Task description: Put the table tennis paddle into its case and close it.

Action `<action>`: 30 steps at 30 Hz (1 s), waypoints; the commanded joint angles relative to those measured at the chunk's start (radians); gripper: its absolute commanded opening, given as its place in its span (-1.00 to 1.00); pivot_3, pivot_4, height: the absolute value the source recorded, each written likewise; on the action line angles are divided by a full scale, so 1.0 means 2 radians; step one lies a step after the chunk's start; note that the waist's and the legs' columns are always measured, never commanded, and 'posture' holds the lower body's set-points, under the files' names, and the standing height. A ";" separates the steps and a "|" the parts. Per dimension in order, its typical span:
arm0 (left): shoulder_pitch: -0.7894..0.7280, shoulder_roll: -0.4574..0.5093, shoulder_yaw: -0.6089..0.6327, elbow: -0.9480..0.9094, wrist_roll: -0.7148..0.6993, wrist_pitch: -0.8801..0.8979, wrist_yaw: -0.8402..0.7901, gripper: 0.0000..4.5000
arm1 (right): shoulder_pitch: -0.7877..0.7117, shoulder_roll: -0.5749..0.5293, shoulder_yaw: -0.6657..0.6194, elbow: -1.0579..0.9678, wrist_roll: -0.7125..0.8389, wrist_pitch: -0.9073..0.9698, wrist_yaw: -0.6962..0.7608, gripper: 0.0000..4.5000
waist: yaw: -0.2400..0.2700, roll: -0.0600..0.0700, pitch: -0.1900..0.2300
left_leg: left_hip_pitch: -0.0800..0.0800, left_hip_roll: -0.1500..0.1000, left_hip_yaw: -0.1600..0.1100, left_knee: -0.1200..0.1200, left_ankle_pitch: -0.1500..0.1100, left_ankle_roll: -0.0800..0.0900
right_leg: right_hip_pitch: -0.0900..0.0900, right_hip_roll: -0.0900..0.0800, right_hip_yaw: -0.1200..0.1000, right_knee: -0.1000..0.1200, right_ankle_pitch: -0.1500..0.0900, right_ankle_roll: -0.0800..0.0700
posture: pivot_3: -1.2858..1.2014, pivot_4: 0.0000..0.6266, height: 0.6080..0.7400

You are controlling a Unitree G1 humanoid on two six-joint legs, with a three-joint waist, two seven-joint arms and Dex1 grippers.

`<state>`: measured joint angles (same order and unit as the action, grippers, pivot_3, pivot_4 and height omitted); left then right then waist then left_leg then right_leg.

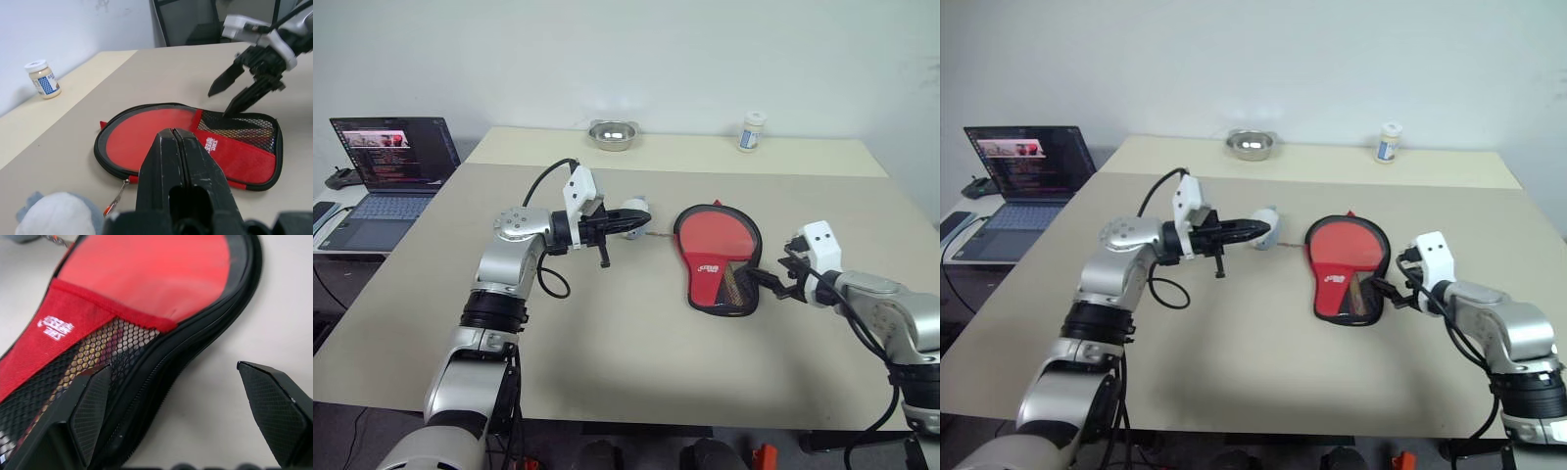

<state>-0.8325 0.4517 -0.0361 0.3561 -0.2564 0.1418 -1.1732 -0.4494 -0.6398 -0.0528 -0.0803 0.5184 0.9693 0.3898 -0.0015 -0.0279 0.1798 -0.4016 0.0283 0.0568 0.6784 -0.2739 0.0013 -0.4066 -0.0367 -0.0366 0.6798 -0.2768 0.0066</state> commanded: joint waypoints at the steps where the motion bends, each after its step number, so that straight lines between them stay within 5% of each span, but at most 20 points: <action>1: 0.003 0.005 0.002 -0.035 -0.007 0.006 0.009 -0.99 | -0.017 0.008 0.004 0.031 -0.026 -0.032 0.011 1.00 | 0.000 0.000 0.000 | 0.000 0.000 0.000 0.000 0.000 0.000 | 0.000 0.000 0.000 0.000 0.000 0.000 | 0.03 -0.52 1.00; 19: 0.024 0.075 0.008 -0.103 -0.108 0.139 -0.102 -0.99 | -0.048 0.034 0.056 0.132 -0.080 -0.038 0.083 1.00 | -0.003 0.000 0.000 | 0.001 0.000 0.000 0.000 0.000 0.000 | 0.000 0.000 0.000 0.000 0.000 0.000 | 0.03 -0.52 1.00; 22: 0.023 0.078 0.007 -0.101 -0.109 0.138 -0.104 -1.00 | -0.051 0.040 0.056 0.142 -0.087 -0.040 0.087 0.74 | -0.003 0.000 -0.001 | 0.001 0.000 0.000 0.000 0.000 0.000 | 0.000 0.000 0.000 0.000 0.000 0.000 | 0.03 -0.52 1.00; 30: 0.026 0.086 0.000 -0.100 -0.101 0.131 -0.116 -1.00 | -0.086 0.067 0.035 0.201 -0.080 -0.034 0.105 -0.40 | -0.008 -0.002 -0.002 | 0.002 0.001 0.000 0.000 0.000 0.000 | 0.001 0.000 0.000 0.001 0.000 -0.001 | 0.03 -0.52 1.00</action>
<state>-0.7679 0.6077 -0.0371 0.1806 -0.4567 0.4196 -1.3899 -0.6226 -0.5186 0.0159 0.2687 0.3658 0.8818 0.6004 -0.0179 -0.0310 0.1763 -0.3984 0.0293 0.0574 0.6790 -0.2738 0.0015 -0.4050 -0.0363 -0.0359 0.6815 -0.2761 0.0055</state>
